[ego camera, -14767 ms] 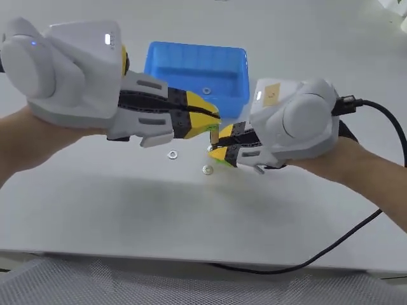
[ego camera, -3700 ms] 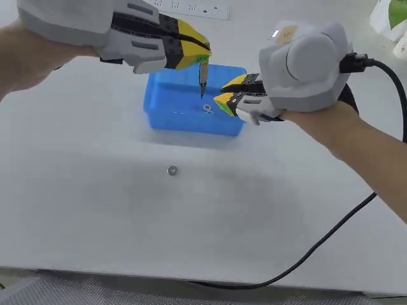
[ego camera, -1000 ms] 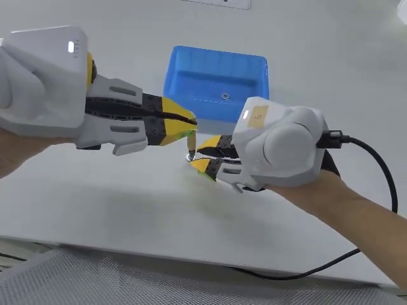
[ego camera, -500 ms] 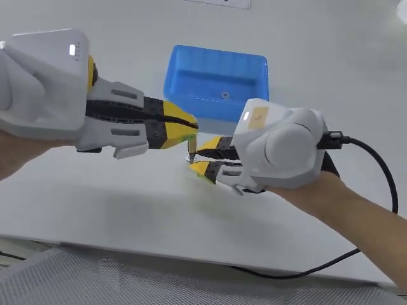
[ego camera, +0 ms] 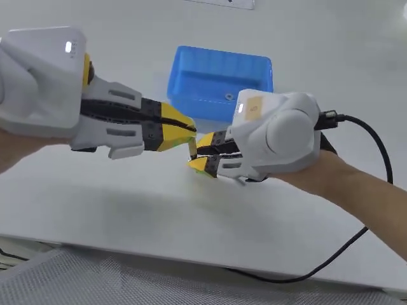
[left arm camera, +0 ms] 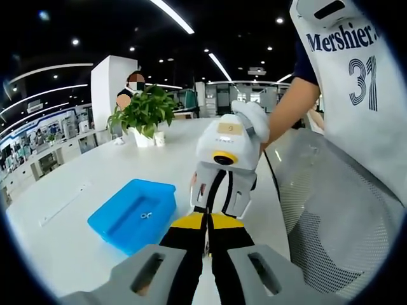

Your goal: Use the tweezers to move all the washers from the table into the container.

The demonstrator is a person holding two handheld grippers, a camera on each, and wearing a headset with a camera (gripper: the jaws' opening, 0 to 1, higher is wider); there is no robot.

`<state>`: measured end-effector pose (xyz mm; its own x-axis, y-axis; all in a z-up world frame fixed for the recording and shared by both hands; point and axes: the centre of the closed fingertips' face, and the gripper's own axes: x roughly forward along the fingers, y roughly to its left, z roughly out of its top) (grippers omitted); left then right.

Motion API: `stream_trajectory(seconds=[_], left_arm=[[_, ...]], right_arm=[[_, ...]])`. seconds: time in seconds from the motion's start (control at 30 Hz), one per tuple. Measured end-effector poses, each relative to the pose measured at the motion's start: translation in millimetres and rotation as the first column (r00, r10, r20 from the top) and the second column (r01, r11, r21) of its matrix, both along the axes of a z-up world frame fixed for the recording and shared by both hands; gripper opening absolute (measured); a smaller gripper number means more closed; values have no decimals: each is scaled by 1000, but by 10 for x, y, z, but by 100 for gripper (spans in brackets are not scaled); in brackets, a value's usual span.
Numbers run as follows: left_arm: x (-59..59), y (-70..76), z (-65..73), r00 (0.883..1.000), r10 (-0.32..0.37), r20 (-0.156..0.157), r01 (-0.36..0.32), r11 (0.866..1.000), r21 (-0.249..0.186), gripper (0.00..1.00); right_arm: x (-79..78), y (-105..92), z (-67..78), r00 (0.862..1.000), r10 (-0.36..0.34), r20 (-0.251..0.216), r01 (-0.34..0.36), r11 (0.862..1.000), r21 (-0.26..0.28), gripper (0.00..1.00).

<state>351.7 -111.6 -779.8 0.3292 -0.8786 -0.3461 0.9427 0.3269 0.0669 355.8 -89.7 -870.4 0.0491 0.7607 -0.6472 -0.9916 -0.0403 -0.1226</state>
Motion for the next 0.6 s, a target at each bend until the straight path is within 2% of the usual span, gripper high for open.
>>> stream_trajectory(seconds=[0.23, 0.37, 0.6], left_arm=[[6, -35, 6, 1000, -16, 0, 16, 1000, 9, 4], [5, -51, 11, 1000, -25, 4, 25, 999, 21, 4], [30, -63, 133, 999, -32, 24, 32, 999, 18, 4]], right_arm=[[10, -9, -1, 1000, -2, -19, 3, 1000, 4, 10], [38, -21, 8, 1000, -19, -13, 19, 1000, 4, 10], [88, -40, 129, 999, -43, -9, 43, 999, 27, 10]])
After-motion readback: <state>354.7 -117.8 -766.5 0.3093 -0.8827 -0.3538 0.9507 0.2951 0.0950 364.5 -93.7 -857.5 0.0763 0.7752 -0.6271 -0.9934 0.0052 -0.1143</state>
